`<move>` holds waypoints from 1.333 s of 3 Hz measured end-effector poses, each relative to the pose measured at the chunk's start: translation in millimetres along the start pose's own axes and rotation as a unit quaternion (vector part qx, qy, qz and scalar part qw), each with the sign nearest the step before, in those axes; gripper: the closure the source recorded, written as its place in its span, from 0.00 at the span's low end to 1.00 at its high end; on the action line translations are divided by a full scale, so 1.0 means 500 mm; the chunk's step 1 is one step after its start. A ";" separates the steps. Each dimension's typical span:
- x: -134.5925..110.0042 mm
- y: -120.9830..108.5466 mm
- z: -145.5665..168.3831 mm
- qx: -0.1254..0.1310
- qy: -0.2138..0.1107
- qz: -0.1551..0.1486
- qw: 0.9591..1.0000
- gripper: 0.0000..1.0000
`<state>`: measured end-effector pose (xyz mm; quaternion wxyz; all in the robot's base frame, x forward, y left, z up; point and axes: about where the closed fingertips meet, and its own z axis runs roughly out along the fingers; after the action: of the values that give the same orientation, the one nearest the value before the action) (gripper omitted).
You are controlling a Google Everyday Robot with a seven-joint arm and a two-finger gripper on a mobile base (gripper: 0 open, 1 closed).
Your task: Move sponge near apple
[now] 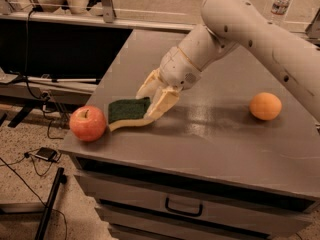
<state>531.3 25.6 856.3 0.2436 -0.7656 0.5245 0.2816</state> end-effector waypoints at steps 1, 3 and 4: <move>-0.002 -0.001 0.003 -0.001 0.000 -0.001 1.000 0.61; -0.005 -0.003 0.011 -0.002 -0.001 -0.002 1.000 0.13; -0.006 -0.003 0.014 -0.003 -0.002 -0.003 1.000 0.00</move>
Offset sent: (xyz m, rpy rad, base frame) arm -0.0001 0.0017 -0.0006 0.0006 0.0004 0.0018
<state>530.7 33.1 853.5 0.2429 -0.7674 0.5211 0.2840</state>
